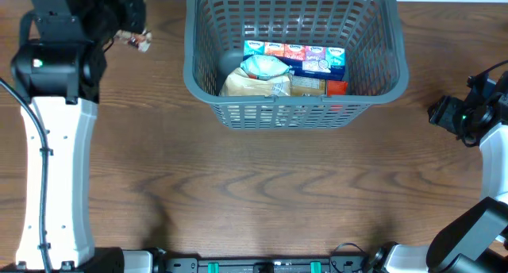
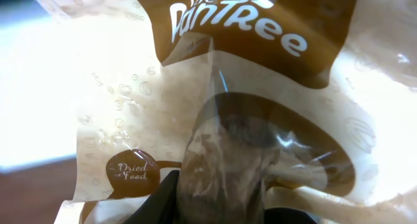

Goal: Pack container
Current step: 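Carry the Pantree pouch over the basket and release it inside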

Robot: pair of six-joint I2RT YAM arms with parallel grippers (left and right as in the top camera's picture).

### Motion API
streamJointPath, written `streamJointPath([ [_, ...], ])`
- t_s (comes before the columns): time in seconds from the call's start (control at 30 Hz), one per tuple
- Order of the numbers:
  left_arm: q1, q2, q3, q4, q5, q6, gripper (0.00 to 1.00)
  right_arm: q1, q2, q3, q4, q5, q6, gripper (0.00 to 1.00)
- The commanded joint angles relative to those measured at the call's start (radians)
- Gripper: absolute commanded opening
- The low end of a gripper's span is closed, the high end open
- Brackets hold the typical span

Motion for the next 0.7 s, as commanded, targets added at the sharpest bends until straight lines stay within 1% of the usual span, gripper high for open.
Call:
streamJointPath([
  [0.0,-0.093,-0.016,0.023,0.019,-0.024,0.085,0.06,-0.005,0.009,-0.004,0.002,0.0,-0.013,0.66],
  [0.1,-0.183,-0.006,0.023,0.018,-0.024,0.2,0.06,-0.005,0.009,-0.004,0.0,0.0,-0.013,0.66],
  [0.23,-0.304,0.022,0.023,0.013,-0.024,0.418,0.06,-0.005,0.009,-0.004,0.0,-0.001,-0.013,0.66],
  [0.33,-0.375,0.055,0.023,0.014,-0.024,0.554,0.06,-0.005,0.009,-0.004,-0.001,0.0,-0.013,0.66],
  [0.43,-0.414,0.1,0.023,0.014,-0.025,0.65,0.06,-0.005,0.009,-0.004,-0.001,0.0,-0.013,0.66],
  [0.67,-0.441,0.222,0.023,0.052,-0.042,0.793,0.06,-0.005,0.009,-0.004,-0.005,-0.001,-0.013,0.66],
])
